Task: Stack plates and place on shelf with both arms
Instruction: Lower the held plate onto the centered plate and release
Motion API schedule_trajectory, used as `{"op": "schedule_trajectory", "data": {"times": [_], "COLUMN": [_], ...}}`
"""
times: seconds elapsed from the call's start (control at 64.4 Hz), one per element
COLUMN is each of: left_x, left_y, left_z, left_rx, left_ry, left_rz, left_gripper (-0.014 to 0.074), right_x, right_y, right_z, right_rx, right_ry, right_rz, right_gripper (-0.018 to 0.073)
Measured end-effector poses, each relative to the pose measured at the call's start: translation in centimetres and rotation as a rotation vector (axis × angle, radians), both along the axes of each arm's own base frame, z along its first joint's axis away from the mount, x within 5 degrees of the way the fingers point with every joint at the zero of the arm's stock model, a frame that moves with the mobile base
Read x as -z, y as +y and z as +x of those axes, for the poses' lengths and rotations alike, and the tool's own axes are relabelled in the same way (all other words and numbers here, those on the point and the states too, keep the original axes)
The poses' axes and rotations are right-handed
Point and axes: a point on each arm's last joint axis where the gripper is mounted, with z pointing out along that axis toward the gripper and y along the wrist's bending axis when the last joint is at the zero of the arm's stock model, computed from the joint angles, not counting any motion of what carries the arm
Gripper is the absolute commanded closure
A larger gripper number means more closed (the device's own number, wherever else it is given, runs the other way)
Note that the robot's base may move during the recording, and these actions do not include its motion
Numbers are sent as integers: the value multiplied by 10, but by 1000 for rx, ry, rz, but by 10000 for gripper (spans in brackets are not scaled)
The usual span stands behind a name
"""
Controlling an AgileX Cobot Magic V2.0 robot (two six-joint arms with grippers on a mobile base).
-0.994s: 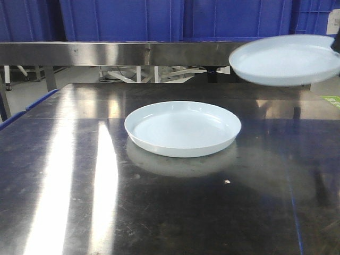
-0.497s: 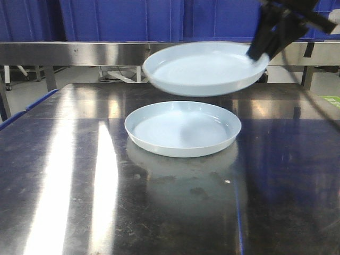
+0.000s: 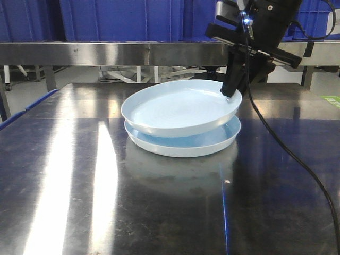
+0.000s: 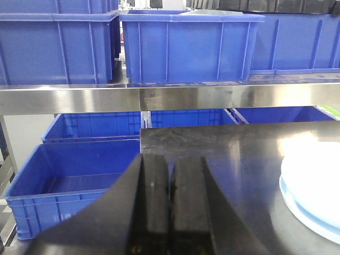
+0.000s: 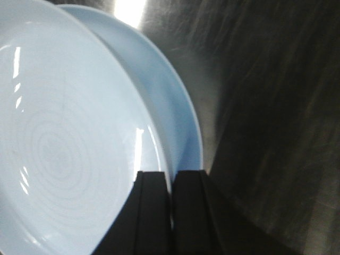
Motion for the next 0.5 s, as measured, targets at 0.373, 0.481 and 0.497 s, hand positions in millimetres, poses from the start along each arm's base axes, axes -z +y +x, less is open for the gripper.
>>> {"op": "schedule_trajectory", "data": {"times": [0.373,0.481,0.497], "left_x": [1,1,1], "left_y": [0,0,0], "left_z": [0,0,0], "left_rx": [0,0,0], "left_ry": [3,3,3], "left_rz": [1,1,1], "left_gripper": [516,516,516], "right_x": [3,8,9], "right_y": [0,-1,0], "right_z": [-1,-2,-2], "right_rx": [-1,3,2], "right_ry": [5,14,15], "right_rz": [-13,-17,-17], "right_gripper": [511,511,511]}}
